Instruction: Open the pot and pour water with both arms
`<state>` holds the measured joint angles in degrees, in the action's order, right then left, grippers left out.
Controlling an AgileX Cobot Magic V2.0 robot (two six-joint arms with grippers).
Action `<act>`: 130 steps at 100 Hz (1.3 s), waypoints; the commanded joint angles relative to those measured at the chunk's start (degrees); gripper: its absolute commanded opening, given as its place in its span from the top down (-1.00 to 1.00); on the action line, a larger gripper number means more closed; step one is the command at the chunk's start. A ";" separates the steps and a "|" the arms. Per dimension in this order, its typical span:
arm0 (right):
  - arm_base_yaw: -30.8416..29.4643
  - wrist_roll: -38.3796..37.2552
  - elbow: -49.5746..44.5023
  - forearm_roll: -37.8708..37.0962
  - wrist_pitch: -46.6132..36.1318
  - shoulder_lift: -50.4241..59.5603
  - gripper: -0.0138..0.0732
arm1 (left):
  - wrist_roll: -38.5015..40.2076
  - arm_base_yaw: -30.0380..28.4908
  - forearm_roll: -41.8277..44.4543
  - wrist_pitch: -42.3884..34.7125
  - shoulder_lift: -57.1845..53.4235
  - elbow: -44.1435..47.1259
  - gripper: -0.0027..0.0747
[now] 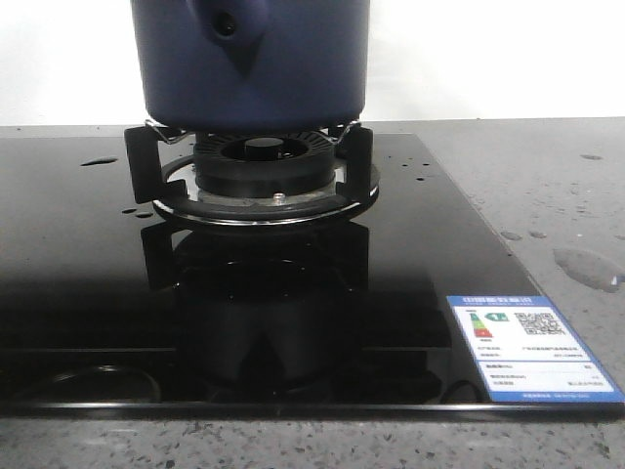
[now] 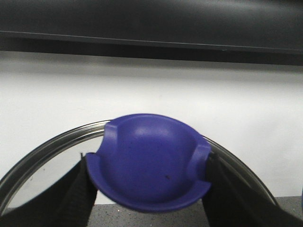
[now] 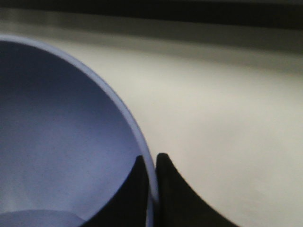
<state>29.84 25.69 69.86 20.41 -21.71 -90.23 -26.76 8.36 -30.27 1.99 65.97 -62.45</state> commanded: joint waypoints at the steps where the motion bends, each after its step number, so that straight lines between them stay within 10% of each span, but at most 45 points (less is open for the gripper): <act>1: 0.23 0.05 1.24 -0.76 -10.18 3.30 0.81 | 0.03 -0.16 -0.50 -5.60 -1.83 -2.08 0.04; 130: 0.23 -0.06 1.34 -13.49 -31.97 3.21 0.81 | 0.03 -0.16 -0.50 -5.57 -1.83 -2.08 0.04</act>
<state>30.04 25.59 69.35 8.64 -48.35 -90.10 -26.76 8.36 -30.27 1.99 65.97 -62.45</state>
